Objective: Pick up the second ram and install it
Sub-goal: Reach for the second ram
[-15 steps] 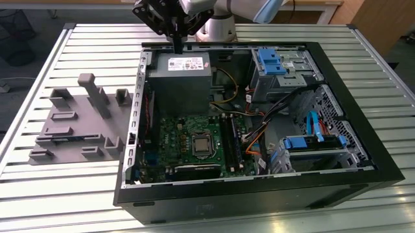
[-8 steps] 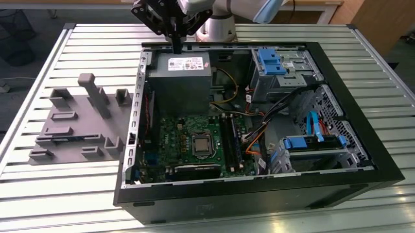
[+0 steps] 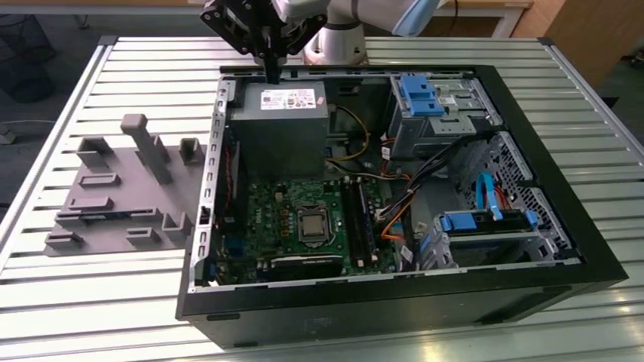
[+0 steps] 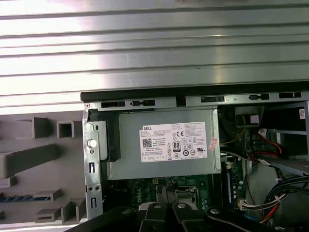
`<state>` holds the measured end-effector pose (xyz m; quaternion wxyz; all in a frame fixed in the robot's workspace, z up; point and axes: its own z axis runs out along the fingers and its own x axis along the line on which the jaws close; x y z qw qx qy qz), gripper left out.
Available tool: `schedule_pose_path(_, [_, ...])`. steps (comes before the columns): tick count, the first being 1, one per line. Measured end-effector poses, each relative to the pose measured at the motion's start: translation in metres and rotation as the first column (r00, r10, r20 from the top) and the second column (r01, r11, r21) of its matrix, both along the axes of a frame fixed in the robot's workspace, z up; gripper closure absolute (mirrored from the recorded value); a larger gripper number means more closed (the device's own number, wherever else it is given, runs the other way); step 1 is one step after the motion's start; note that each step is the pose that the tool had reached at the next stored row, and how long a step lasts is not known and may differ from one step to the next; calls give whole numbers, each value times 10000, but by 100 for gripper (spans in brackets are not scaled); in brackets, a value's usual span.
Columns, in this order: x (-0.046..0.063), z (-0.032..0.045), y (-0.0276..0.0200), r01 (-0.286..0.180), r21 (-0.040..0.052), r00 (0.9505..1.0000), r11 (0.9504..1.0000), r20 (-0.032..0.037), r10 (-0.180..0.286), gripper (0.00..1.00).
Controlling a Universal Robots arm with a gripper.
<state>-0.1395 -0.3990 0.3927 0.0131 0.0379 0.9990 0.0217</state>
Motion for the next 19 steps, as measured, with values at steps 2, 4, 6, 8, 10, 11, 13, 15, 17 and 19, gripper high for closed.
schedule_pose_path(2, [-14,0,0,0,-1,10000,10000,0,0,89])
schedule_pose_path(4, [-27,0,0,0,-1,10000,10000,-1,0,89])
schedule_pose_path(6, [-41,0,0,0,0,10000,10000,0,0,89])
schedule_pose_path(8, [-53,0,0,0,0,10000,10000,0,0,89])
schedule_pose_path(10, [-65,0,0,0,-1,10000,10000,0,0,89])
schedule_pose_path(11, [-72,0,0,0,0,10000,10000,0,0,89])
schedule_pose_path(13, [-85,0,0,0,0,10000,10000,0,0,89])
schedule_pose_path(15, [-97,0,0,1,-1,10000,10000,-1,-1,89])
schedule_pose_path(17, [-108,0,0,0,0,10000,10000,0,0,89])
schedule_pose_path(19, [-120,0,0,0,-1,10000,10000,-1,0,89])
